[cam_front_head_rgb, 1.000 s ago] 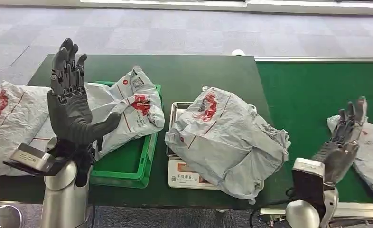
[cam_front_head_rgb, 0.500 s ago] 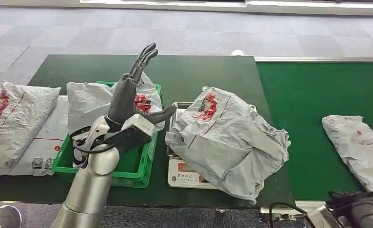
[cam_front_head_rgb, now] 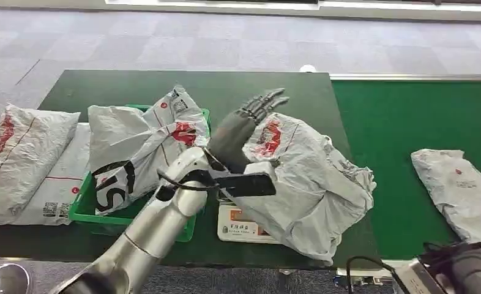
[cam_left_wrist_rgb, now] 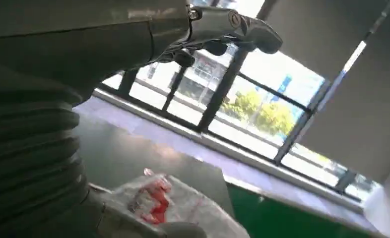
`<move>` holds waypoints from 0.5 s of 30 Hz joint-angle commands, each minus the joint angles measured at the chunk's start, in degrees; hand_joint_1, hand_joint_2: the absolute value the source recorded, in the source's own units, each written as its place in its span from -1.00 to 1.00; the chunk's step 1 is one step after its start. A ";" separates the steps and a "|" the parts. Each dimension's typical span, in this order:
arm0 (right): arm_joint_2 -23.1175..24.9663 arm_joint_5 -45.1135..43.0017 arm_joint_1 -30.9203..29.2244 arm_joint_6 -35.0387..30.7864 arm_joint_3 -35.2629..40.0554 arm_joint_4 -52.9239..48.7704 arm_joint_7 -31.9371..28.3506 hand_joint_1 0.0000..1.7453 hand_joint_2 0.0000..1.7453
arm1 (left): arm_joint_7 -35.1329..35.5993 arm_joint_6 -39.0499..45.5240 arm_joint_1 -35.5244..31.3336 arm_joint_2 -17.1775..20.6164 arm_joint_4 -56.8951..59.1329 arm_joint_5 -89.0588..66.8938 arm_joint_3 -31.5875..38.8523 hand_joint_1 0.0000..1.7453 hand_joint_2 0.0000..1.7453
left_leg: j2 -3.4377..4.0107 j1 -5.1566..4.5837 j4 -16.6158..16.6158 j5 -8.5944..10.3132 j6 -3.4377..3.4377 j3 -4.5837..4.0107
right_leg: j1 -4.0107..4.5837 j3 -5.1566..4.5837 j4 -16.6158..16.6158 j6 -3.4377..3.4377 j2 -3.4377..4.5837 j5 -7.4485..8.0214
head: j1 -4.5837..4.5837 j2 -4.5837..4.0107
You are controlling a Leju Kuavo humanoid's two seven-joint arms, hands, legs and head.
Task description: Moved the parcel from conveyor to table for the left to box.
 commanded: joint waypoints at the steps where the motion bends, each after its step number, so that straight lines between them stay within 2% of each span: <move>1: 5.55 -0.63 -4.26 -0.07 -1.71 8.51 0.04 -1.00 -1.00 | -1.33 -0.12 -4.42 -4.40 26.07 -1.76 -13.90 -1.00 1.00 | 0.10 -0.01 -0.16 0.02 0.01 0.19 | 0.00 0.13 -0.16 -0.05 0.14 0.08 | 0.02 0.00; 12: 5.55 -0.59 -2.84 -0.07 -1.91 10.11 0.04 -1.00 -1.00 | -1.40 -1.87 -2.31 -5.66 30.56 -1.73 -16.00 -1.00 1.00 | 0.14 0.00 -0.06 -0.05 0.02 0.10 | 0.08 -0.03 -0.07 -0.06 0.18 0.03 | 0.02 0.00; 15: 5.55 -0.54 -2.85 -0.07 -1.43 10.18 0.04 -1.00 -1.00 | -1.20 -5.54 -2.63 -5.66 32.41 -3.61 -18.81 -1.00 1.00 | 0.10 -0.01 -0.06 -0.04 0.03 0.08 | 0.04 -0.03 -0.05 -0.04 0.12 0.00 | 0.02 0.00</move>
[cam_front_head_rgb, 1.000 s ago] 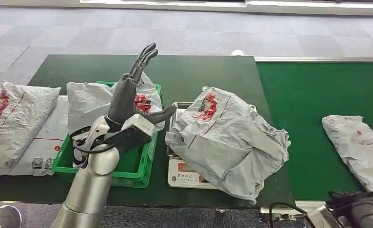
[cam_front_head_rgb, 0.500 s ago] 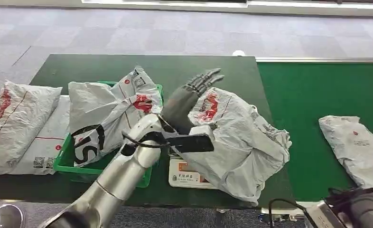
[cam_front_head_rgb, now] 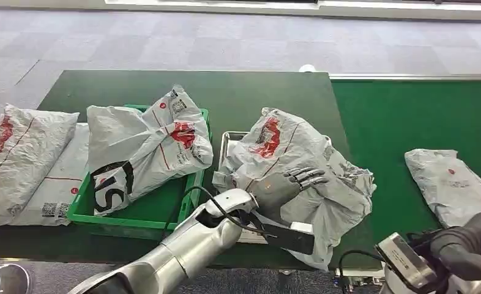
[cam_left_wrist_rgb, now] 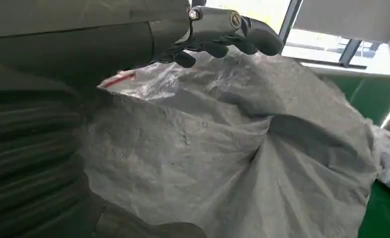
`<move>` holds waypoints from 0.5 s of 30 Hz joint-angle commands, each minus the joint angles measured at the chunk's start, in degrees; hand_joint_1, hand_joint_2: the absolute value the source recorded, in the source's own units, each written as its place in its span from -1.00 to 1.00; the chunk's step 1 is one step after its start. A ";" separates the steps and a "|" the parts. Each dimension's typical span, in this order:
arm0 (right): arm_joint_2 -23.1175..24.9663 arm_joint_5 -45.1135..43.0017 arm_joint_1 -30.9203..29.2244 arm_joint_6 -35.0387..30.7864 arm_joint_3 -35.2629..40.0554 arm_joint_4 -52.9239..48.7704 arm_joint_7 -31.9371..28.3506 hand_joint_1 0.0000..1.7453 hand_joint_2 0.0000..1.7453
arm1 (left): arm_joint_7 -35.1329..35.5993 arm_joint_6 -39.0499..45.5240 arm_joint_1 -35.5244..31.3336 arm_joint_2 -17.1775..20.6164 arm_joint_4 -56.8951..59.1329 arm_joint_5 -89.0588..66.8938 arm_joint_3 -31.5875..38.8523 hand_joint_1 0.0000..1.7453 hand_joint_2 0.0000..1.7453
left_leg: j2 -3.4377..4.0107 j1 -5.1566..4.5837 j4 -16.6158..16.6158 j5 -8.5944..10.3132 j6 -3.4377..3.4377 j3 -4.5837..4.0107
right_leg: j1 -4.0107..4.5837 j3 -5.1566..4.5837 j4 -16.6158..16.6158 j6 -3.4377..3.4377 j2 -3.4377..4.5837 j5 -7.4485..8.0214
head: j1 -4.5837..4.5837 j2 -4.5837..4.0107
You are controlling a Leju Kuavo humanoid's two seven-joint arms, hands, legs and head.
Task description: Moved the parcel from conveyor to table for the left to box.
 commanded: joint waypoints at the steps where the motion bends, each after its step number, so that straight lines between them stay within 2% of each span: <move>1: 5.51 0.00 -2.07 -0.05 -1.53 4.25 0.02 -1.00 -1.00 | 0.44 -4.92 -1.63 -0.26 9.48 -1.88 -7.78 -1.00 1.00 | 0.10 0.02 -0.13 0.02 0.00 0.15 | 0.01 0.09 -0.11 -0.07 0.11 0.06 | 0.00 0.00; 2: 5.51 -0.01 -2.08 -0.05 -1.51 4.24 0.02 -1.00 -1.00 | 0.38 -5.04 -1.61 -0.26 9.58 -1.89 -7.85 -0.72 1.00 | 0.14 0.01 -0.19 0.04 0.00 0.17 | 0.01 0.10 -0.17 -0.09 0.16 0.09 | 0.00 0.00; 3: 5.51 -0.08 -1.96 -0.05 -1.78 3.98 0.02 -1.00 -1.00 | 0.12 -4.75 -1.55 -0.26 9.82 -1.67 -7.88 1.00 1.00 | 0.16 0.04 -0.25 0.06 0.00 0.22 | 0.03 0.15 -0.26 -0.11 0.19 0.13 | 0.00 0.00; 15: 5.51 -0.87 -0.84 -0.05 -2.25 2.89 0.02 -1.00 -1.00 | 0.83 -4.42 -2.33 -0.15 10.17 -2.35 -8.77 1.00 1.00 | 0.05 0.05 -0.07 0.01 -0.02 0.09 | 0.02 0.07 -0.07 -0.07 0.06 0.04 | 0.00 0.00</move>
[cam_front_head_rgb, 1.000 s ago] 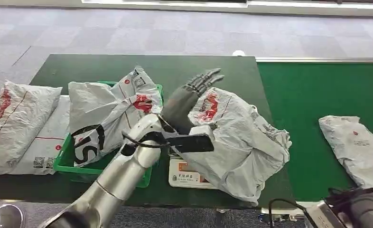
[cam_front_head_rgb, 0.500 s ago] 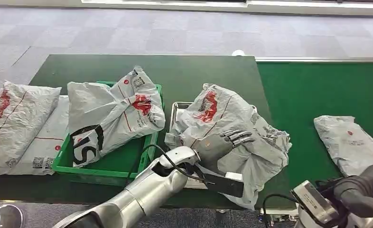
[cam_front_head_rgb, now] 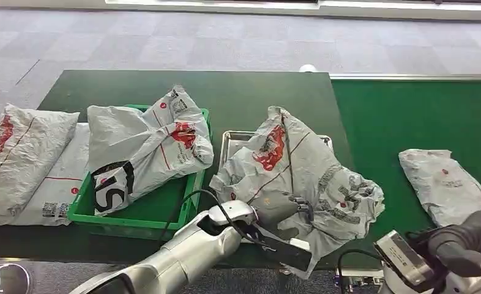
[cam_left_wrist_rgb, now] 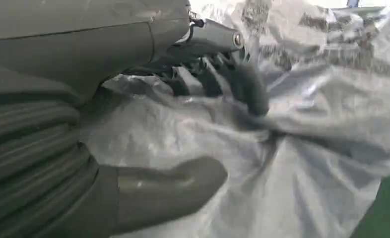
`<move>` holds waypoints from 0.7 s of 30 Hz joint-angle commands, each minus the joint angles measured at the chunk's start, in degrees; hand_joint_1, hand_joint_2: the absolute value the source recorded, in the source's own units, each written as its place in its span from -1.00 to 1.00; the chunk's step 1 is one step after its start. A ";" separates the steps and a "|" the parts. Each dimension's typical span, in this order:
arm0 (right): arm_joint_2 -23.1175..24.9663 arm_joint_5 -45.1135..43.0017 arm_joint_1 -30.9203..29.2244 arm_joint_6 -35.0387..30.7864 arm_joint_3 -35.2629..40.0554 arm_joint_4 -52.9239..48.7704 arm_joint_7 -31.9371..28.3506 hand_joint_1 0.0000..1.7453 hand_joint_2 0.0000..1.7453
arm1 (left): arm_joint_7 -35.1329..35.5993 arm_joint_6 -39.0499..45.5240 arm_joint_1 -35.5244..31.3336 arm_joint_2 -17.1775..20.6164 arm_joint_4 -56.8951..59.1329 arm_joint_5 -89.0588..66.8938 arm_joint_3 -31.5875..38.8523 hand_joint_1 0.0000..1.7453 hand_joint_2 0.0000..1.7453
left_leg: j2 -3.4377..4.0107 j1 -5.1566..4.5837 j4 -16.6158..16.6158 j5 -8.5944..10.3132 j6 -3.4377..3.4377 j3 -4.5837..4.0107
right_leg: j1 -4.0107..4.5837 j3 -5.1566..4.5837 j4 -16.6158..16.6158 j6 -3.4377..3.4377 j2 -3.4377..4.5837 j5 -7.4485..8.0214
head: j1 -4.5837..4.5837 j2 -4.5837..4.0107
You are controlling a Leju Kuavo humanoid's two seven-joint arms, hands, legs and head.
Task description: Moved the parcel from conveyor to table for the left to box.
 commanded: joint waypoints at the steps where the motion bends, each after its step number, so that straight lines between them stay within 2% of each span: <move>1: 5.51 -0.62 -0.74 -0.05 -2.41 2.00 0.04 -1.00 -1.00 | 0.81 0.18 -2.12 -0.19 4.43 -0.92 -4.95 1.00 1.00 | 0.04 0.00 -0.06 0.01 -0.01 0.08 | 0.01 0.05 -0.03 -0.06 0.05 0.02 | 0.00 0.00; 2: 5.51 -0.62 -0.63 -0.05 -2.36 1.89 0.04 -1.00 -1.00 | 0.87 0.35 -2.29 -0.21 4.31 -0.94 -4.93 1.00 1.00 | 0.05 0.03 -0.12 0.03 -0.02 0.11 | 0.05 0.08 -0.11 -0.09 0.07 0.05 | -0.02 0.00; 4: 5.51 -0.37 0.15 -0.05 -3.04 0.94 0.04 -1.00 -1.00 | 1.58 7.57 -2.53 -0.02 2.65 0.27 -2.54 1.00 1.00 | 0.05 0.02 -0.12 0.03 -0.02 0.13 | 0.04 0.08 -0.09 -0.10 0.07 0.05 | 0.00 0.00; 5: 5.51 -0.38 0.31 -0.05 -3.20 0.74 0.04 -1.00 -1.00 | 1.51 8.50 -2.74 0.02 2.42 0.58 -2.03 1.00 1.00 | 0.01 0.02 -0.06 0.01 -0.01 0.09 | 0.04 0.05 -0.04 -0.08 0.04 0.02 | 0.00 0.00; 6: 5.51 -0.60 1.01 -0.05 -3.70 -0.07 0.04 -1.00 -1.00 | 1.90 15.18 -3.75 0.70 -0.22 2.21 1.26 1.00 1.00 | -0.03 0.05 -0.12 0.06 -0.01 0.07 | 0.08 0.04 -0.12 -0.11 0.00 0.07 | 0.00 0.00; 7: 5.51 -0.60 1.01 -0.05 -3.70 -0.07 0.04 -1.00 -1.00 | 1.90 15.18 -3.75 0.70 -0.22 2.21 1.26 1.00 1.00 | -0.04 0.03 -0.02 0.04 -0.02 0.00 | 0.05 -0.03 -0.01 -0.08 0.00 0.02 | 0.00 0.00; 8: 5.51 -0.81 1.43 -0.05 -3.92 -0.52 0.04 -1.00 -1.00 | 2.89 20.53 -4.84 1.64 -3.06 2.79 3.62 1.00 1.00 | -0.05 0.04 -0.04 0.05 -0.02 -0.02 | 0.06 -0.05 -0.03 -0.10 -0.01 0.05 | 0.00 0.00; 10: 5.51 -0.97 1.67 -0.05 -3.87 -0.77 0.04 -1.00 -1.00 | 3.59 20.39 -5.97 2.74 -5.69 3.24 5.34 1.00 1.00 | -0.03 0.03 -0.05 0.07 -0.03 -0.03 | 0.05 -0.10 -0.02 -0.12 0.01 0.06 | 0.00 0.00; 11: 5.51 -1.33 1.33 -0.05 -4.09 -0.71 0.04 -1.00 -1.00 | 4.95 27.79 -5.85 4.27 -9.50 2.39 7.37 1.00 1.00 | -0.03 0.05 -0.01 0.04 -0.02 -0.02 | 0.06 -0.04 -0.01 -0.08 -0.02 0.03 | 0.00 0.00; 13: 5.51 -1.46 0.92 -0.05 -4.26 -0.39 0.04 -1.00 -1.00 | 5.05 28.17 -6.20 6.01 -12.89 2.49 8.76 1.00 1.00 | 0.09 0.05 -0.01 0.04 -0.03 -0.04 | 0.05 -0.10 0.01 -0.10 0.10 0.07 | 0.00 0.00; 21: 5.51 -1.30 0.16 -0.05 -4.85 0.51 0.04 -1.00 -1.00 | 5.75 30.92 -4.89 7.82 -17.50 1.36 10.21 1.00 1.00 | 0.18 0.02 -0.12 0.05 -0.02 0.09 | 0.04 0.00 -0.08 -0.12 0.18 0.10 | -0.02 0.00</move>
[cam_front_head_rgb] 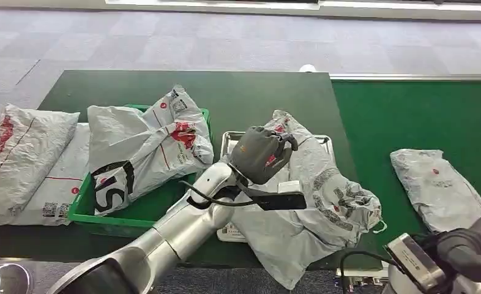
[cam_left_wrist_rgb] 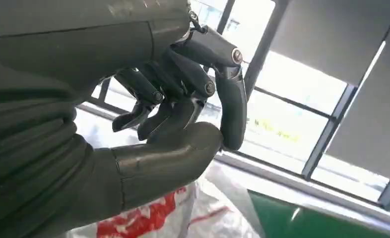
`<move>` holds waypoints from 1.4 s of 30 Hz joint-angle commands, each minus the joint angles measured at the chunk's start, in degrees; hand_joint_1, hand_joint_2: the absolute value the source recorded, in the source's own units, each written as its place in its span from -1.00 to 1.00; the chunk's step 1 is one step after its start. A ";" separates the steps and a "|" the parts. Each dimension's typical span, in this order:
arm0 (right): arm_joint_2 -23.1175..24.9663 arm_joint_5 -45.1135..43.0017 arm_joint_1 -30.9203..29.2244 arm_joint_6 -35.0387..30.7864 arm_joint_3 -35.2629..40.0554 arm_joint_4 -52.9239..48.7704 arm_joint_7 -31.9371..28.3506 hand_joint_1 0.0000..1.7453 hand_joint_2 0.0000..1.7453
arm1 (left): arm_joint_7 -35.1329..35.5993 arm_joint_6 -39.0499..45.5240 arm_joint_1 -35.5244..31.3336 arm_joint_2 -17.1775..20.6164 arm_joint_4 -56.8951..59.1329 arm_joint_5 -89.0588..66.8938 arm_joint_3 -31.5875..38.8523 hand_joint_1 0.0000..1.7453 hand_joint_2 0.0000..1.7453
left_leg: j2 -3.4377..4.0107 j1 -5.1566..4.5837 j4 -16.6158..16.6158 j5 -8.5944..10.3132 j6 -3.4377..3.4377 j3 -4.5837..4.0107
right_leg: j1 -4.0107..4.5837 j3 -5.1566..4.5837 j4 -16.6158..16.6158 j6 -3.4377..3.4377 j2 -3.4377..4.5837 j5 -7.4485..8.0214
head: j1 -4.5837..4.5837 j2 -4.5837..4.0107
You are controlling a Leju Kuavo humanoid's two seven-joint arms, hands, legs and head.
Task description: Moved the parcel from conveyor to table for the left to box.
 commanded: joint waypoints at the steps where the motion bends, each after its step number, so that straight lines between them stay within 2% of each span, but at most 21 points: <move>1: 5.44 0.08 -0.28 -0.02 -3.73 1.55 0.02 -1.00 -1.00 | 0.87 2.51 -0.31 5.06 -7.70 -1.39 4.61 1.00 1.00 | 0.16 0.02 -0.05 0.00 -0.02 0.03 | 0.02 -0.05 -0.03 -0.07 0.18 0.05 | 0.02 0.00; 2: 5.44 0.18 -0.33 -0.02 -3.84 1.61 0.02 -1.00 -1.00 | 2.28 2.56 -0.18 5.37 -8.17 -2.77 4.32 -1.00 1.00 | 0.14 0.03 -0.15 0.05 -0.03 0.08 | 0.04 0.00 -0.12 -0.11 0.18 0.09 | 0.02 0.00; 3: 5.44 0.39 -0.50 -0.02 -3.92 1.65 0.02 -1.00 -1.00 | 5.26 -1.26 -0.34 5.57 -7.58 -4.90 3.37 -1.00 1.00 | 0.12 0.01 -0.08 0.01 -0.02 0.05 | 0.01 -0.02 -0.04 -0.08 0.15 0.04 | 0.00 0.00; 5: 5.44 0.39 -0.50 -0.02 -3.92 1.65 0.02 -1.00 -1.00 | 5.26 -1.26 -0.34 5.57 -7.58 -4.90 3.37 -1.00 1.00 | 0.13 0.02 -0.10 0.02 -0.02 0.07 | 0.02 0.01 -0.07 -0.09 0.14 0.05 | 0.02 0.00; 6: 5.44 0.50 -0.70 -0.02 -3.92 1.90 0.02 -1.00 -1.00 | 5.65 -4.03 -0.47 5.38 -6.53 -5.06 2.86 -1.00 1.00 | 0.10 0.01 -0.06 0.01 -0.02 0.03 | 0.01 -0.02 -0.03 -0.06 0.11 0.03 | 0.00 0.00; 14: 5.44 0.50 -0.70 -0.02 -3.92 1.90 0.02 -1.00 -1.00 | 5.65 -4.03 -0.47 5.38 -6.53 -5.06 2.86 -1.00 1.00 | 0.09 0.02 -0.14 0.04 -0.02 0.07 | 0.02 0.02 -0.10 -0.11 0.12 0.06 | 0.00 0.00; 15: 5.44 0.80 -0.99 -0.02 -3.43 2.52 0.02 -1.00 -1.00 | 4.54 -13.32 -1.08 4.75 -4.09 -2.39 2.85 -1.00 1.00 | 0.07 0.03 -0.11 0.03 -0.02 0.05 | 0.04 0.01 -0.09 -0.10 0.09 0.05 | 0.02 0.00; 17: 5.22 0.93 -2.22 -0.02 -2.69 4.27 0.02 -1.00 -1.00 | 0.19 -24.87 -0.89 4.60 -0.99 1.56 2.73 -1.00 1.00 | 0.10 0.01 -0.05 0.00 -0.02 0.05 | 0.01 0.01 -0.03 -0.06 0.11 0.02 | 0.00 0.00; 19: 4.82 0.85 -3.66 -0.02 -2.44 6.17 0.02 -1.00 -1.00 | -1.92 -32.09 -1.47 4.43 4.71 -0.20 -1.41 -1.00 1.00 | 0.14 0.01 -0.08 0.00 -0.01 0.11 | 0.01 0.05 -0.07 -0.06 0.16 0.04 | 0.00 0.00; 21: 4.49 0.66 -4.28 -0.02 -2.50 7.21 0.02 -1.00 -1.00 | -3.15 -34.39 -2.04 3.72 9.72 -4.00 -6.37 -1.00 1.00 | 0.13 0.02 -0.12 0.02 0.00 0.15 | 0.03 0.13 -0.13 -0.06 0.14 0.07 | 0.02 0.00; 25: 4.23 0.38 -3.81 -0.02 -2.88 6.89 0.02 -1.00 -1.00 | -4.45 -35.29 -1.91 2.40 13.98 -4.41 -7.74 -1.00 1.00 | 0.12 0.01 -0.14 0.04 0.00 0.12 | 0.01 0.08 -0.13 -0.07 0.15 0.08 | 0.00 0.00; 31: 4.15 -0.04 -3.49 -0.02 -3.07 6.52 0.02 -1.00 -1.00 | -5.51 -41.66 -2.78 2.58 14.81 -4.86 -9.83 -1.00 1.00 | 0.13 0.01 -0.09 0.03 -0.02 0.04 | 0.01 -0.01 -0.06 -0.09 0.15 0.06 | 0.02 0.00; 35: 4.34 -0.02 -2.88 -0.02 -3.26 5.84 0.02 -1.00 -1.00 | -5.37 -40.94 -2.27 2.53 14.33 -4.70 -10.07 -1.00 1.00 | 0.13 0.03 -0.10 0.03 -0.02 0.07 | 0.04 0.03 -0.09 -0.09 0.15 0.07 | 0.02 0.00; 36: 4.32 -0.14 -2.69 -0.02 -3.21 5.53 0.02 -1.00 1.00 | -5.75 -40.05 -2.15 2.53 13.96 -4.81 -10.25 -1.00 1.00 | 0.15 0.04 -0.15 0.05 -0.02 0.08 | 0.05 0.04 -0.15 -0.10 0.17 0.11 | 0.02 0.00; 37: 4.35 -0.15 -2.54 -0.02 -3.18 5.34 0.02 -1.00 1.00 | -6.24 -39.73 -2.14 2.50 13.81 -4.25 -9.85 -1.00 1.00 | 0.09 0.00 -0.07 0.02 -0.01 0.04 | 0.02 0.00 -0.04 -0.07 0.11 0.04 | 0.02 0.00; 38: 4.37 -0.16 -2.44 -0.02 -3.11 5.24 0.02 -1.00 1.00 | -6.55 -39.80 -2.15 2.42 13.78 -3.53 -9.25 -0.80 1.00 | 0.09 0.01 -0.11 0.04 -0.01 0.06 | 0.03 0.02 -0.10 -0.09 0.11 0.07 | 0.00 0.00; 39: 4.45 -0.09 -2.38 -0.02 -3.11 5.08 0.02 -1.00 1.00 | -6.67 -39.67 -2.26 2.49 13.51 -3.22 -9.02 1.00 1.00 | 0.08 0.01 -0.06 0.02 -0.01 0.04 | 0.02 0.01 -0.04 -0.06 0.10 0.04 | 0.02 0.00; 42: 4.49 -0.07 -2.23 -0.02 -3.25 4.76 0.02 -1.00 1.00 | -6.31 -38.42 -2.55 2.61 12.82 -2.96 -8.71 1.00 1.00 | 0.07 0.00 -0.07 0.02 -0.01 0.03 | 0.01 -0.01 -0.04 -0.07 0.09 0.04 | 0.02 0.00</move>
